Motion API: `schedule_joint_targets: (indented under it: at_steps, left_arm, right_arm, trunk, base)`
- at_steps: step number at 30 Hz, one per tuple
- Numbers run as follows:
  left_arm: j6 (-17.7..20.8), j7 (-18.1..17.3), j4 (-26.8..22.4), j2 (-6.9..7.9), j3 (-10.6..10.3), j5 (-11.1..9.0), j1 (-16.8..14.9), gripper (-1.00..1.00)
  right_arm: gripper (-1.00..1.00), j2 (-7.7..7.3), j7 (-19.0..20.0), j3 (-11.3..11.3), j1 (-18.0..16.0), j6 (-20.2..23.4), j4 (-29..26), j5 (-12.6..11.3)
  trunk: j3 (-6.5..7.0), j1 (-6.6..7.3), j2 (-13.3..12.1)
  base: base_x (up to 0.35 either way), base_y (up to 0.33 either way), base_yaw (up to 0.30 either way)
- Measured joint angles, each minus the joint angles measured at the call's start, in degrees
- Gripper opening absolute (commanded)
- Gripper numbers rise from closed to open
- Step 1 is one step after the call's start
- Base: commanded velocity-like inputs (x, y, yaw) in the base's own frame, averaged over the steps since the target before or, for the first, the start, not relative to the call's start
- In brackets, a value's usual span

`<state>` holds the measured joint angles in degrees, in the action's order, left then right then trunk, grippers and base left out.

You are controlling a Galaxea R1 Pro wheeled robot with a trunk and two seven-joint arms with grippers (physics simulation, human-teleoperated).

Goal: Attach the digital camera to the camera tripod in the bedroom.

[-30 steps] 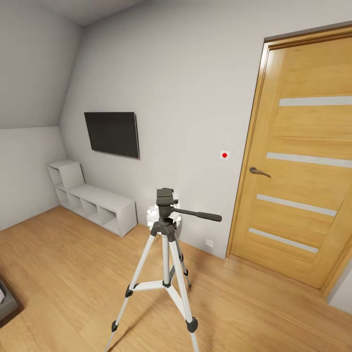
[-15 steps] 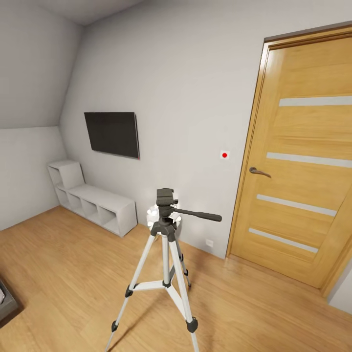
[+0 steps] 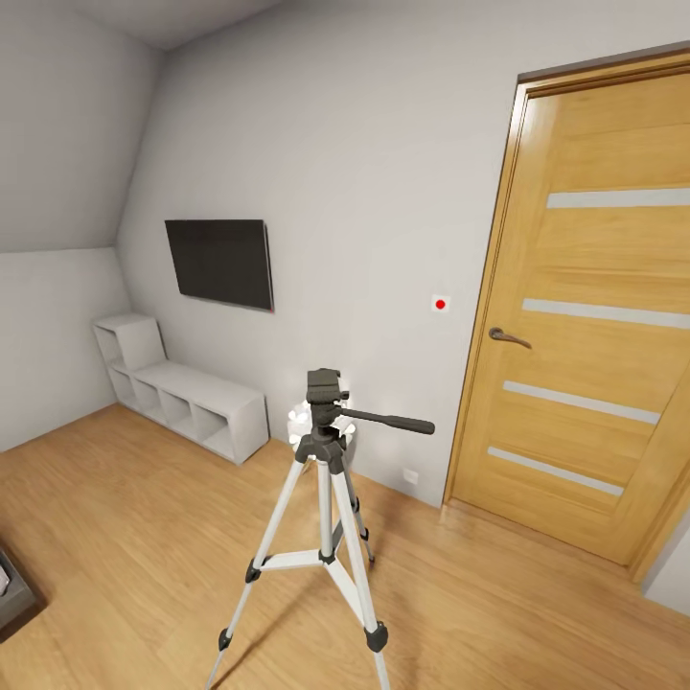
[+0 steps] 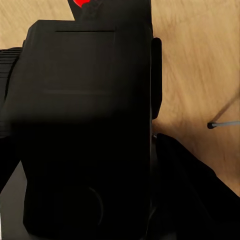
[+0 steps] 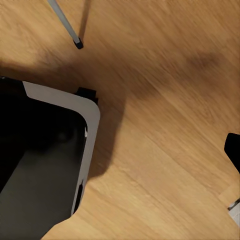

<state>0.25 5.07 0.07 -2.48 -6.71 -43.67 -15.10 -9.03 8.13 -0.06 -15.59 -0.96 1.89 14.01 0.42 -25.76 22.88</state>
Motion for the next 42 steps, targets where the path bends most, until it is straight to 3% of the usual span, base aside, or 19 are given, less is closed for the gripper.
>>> schedule_joint_targets:
  at_steps: [29,42]
  left_arm:
    - [-0.10,0.00,0.01,0.11,0.01,0.00,0.00,-1.00]
    - [-0.03,0.00,0.02,0.04,0.01,-0.01,0.02,-1.00]
  right_arm:
    - [1.00,0.20,0.01,0.07,0.00,0.18,-0.04,0.05]
    - [1.00,-0.26,-0.09,0.00,0.01,0.02,-0.08,-0.02]
  trunk:
    - [-0.03,0.00,0.00]
    - [-1.03,0.00,-0.04]
  base:
    - [0.000,0.000,0.000]
    - [0.000,0.000,0.000]
